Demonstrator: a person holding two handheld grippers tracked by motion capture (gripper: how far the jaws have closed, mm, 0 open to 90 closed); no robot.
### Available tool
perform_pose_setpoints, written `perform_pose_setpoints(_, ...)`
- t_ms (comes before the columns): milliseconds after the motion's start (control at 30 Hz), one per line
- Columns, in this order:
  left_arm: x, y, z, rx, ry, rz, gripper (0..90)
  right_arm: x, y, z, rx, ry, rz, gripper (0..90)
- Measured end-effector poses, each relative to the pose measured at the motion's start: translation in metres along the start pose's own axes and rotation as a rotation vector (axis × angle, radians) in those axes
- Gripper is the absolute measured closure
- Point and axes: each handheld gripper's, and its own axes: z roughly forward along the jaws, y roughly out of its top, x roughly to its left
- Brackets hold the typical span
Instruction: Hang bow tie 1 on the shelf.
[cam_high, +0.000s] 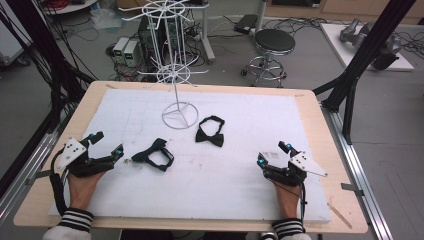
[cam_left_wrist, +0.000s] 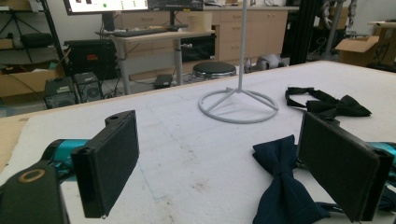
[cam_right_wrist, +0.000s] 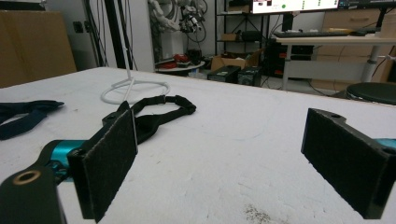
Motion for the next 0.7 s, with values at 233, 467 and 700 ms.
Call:
perform_pose_setpoints(233, 0.001, 0.016, 0.004, 0.067, -0.008, 0.01, 13.4, 0.0, 0.0, -0.001, -0.002, 0.001, 0.009, 10.0)
perform_pose_setpoints(467, 0.001, 0.029, 0.009, 0.159, -0.029, 0.051, 13.4, 0.0, 0.0, -0.001, 0.0, 0.0, 0.017, 10.0)
perform_pose_setpoints(700, 0.0, 0.036, 0.018, 0.23, -0.068, 0.051, 13.4, -0.001, 0.0, -0.001, -0.007, 0.0, 0.012, 10.0)
